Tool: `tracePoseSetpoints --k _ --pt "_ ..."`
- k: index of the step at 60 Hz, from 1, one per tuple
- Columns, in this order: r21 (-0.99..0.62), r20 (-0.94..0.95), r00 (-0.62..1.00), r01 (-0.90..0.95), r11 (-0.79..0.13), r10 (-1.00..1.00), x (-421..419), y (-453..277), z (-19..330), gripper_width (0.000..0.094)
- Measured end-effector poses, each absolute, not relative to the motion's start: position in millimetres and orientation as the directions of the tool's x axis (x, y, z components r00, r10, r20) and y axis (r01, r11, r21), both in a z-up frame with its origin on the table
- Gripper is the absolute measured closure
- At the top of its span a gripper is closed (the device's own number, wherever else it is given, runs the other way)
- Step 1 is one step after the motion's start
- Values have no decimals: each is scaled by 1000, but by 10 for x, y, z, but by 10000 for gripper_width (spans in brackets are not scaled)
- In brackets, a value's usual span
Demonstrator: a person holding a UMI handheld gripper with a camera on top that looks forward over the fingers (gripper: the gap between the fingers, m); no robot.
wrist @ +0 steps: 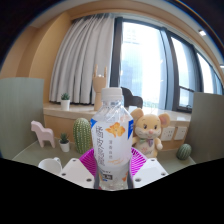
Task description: Pour water
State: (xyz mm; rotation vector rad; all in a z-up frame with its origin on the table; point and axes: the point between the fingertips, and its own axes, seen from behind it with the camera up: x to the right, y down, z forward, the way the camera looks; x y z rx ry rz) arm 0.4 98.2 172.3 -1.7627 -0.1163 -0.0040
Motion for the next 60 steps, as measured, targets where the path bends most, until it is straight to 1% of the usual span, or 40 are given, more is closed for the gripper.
tracePoseSetpoints --k 6,15,22,23,24,29,31,38,41,43,46,48,55,60 --pt "-973 29 997 46 -224 76 9 1061 1361 556" --pt "-970 -4 996 19 -244 93 -55 1118 1010 557" --pt "-962 -22 994 8 -272 107 -117 1067 717 539" --pt "-969 -21 994 5 -245 104 -110 1074 767 544" --pt "-971 -18 995 6 -238 98 -98 1070 763 546" --pt "-974 -16 995 6 -227 96 -88 1036 758 543" --pt "-975 -26 996 -6 -222 85 -84 1005 763 528" --pt "-979 -33 996 -16 -203 82 -86 979 781 418" --pt "-977 -34 996 -17 -214 79 -74 964 772 384" --pt "-974 -26 997 -9 -227 72 -52 938 758 317" --pt "-971 -15 999 -3 -238 46 12 883 741 162" --pt "-968 -12 999 -3 -252 36 28 816 716 108" --pt "-943 -21 1000 -17 -332 9 38 430 545 114" --pt "-918 -13 1000 -18 -397 -15 -7 13 453 113"
